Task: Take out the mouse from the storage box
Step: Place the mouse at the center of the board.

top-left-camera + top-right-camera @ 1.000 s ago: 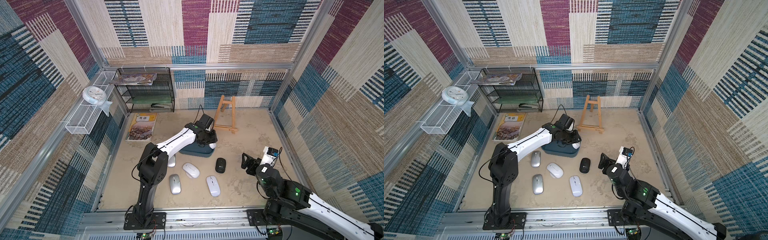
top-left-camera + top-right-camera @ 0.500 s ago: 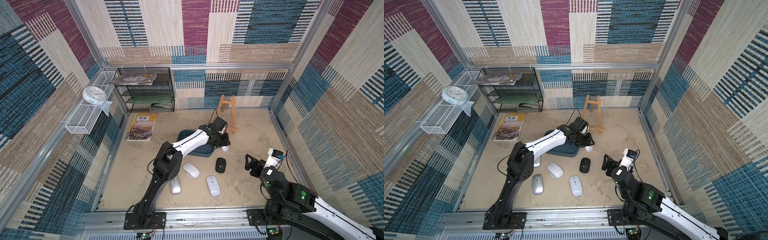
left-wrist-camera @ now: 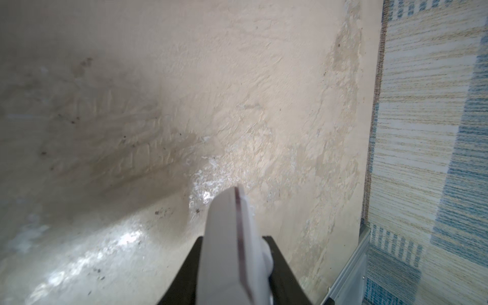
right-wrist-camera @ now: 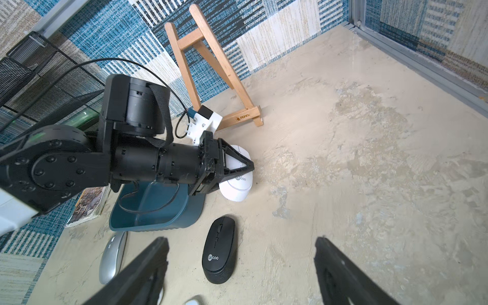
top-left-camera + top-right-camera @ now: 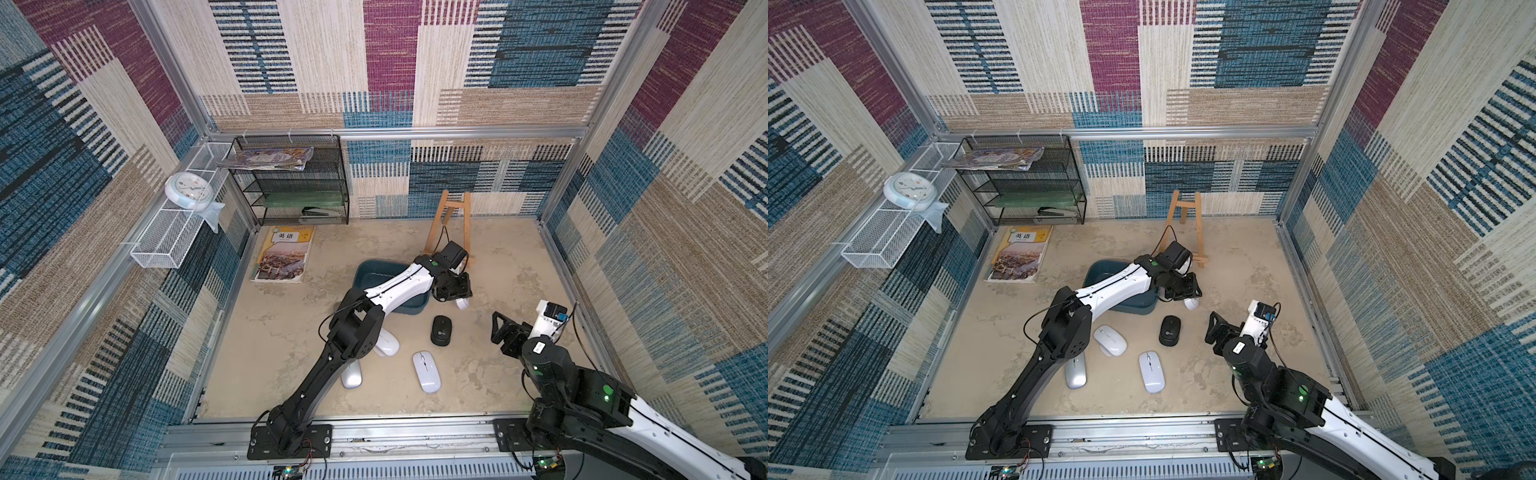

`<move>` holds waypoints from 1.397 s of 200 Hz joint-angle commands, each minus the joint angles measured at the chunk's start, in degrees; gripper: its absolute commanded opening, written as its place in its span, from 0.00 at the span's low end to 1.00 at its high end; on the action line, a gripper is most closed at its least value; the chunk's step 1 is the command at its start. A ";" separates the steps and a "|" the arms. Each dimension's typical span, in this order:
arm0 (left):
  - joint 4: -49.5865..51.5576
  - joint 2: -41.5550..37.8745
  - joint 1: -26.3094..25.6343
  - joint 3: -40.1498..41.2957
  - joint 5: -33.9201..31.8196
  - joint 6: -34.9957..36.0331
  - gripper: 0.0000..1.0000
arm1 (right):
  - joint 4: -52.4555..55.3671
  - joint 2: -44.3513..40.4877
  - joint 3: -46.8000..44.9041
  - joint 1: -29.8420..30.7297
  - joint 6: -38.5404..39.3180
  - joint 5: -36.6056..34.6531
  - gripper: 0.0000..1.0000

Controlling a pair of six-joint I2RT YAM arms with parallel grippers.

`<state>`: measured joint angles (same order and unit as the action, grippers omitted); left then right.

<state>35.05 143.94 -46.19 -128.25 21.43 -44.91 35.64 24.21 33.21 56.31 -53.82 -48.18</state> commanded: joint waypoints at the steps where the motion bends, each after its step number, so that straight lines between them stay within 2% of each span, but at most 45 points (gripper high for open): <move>1: 0.70 1.01 -0.54 -1.10 0.33 -0.62 0.21 | 0.15 -0.16 -0.55 0.02 -0.84 -0.86 0.90; 102: 2.97 5.55 -1.68 -4.81 0.61 -0.49 0.25 | -1.36 0.80 -1.75 0.02 -1.35 -0.29 0.90; 147: 3.85 5.48 -1.77 -4.40 -0.67 -0.69 0.39 | -1.80 0.65 -2.06 0.02 -1.23 0.19 0.90; 184: 4.81 4.13 -1.88 -3.77 -3.28 0.00 0.55 | -1.98 0.58 -2.01 0.02 -0.93 0.46 0.90; 234: 7.45 1.48 -1.84 -3.37 -7.27 2.09 0.64 | -2.50 0.00 -1.44 0.02 -0.01 0.72 0.90; 248: 8.72 -0.05 -1.88 -3.42 -8.89 3.64 0.70 | -2.37 -0.01 -1.09 0.02 -0.03 0.94 0.89; 279: 11.88 -4.72 -1.77 -3.34 -12.45 6.76 0.75 | -1.81 0.19 -1.09 0.02 0.01 0.49 0.90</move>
<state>43.64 142.63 -47.88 -131.55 13.10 -41.80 34.33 24.29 31.68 56.31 -54.33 -47.27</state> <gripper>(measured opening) 0.730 0.896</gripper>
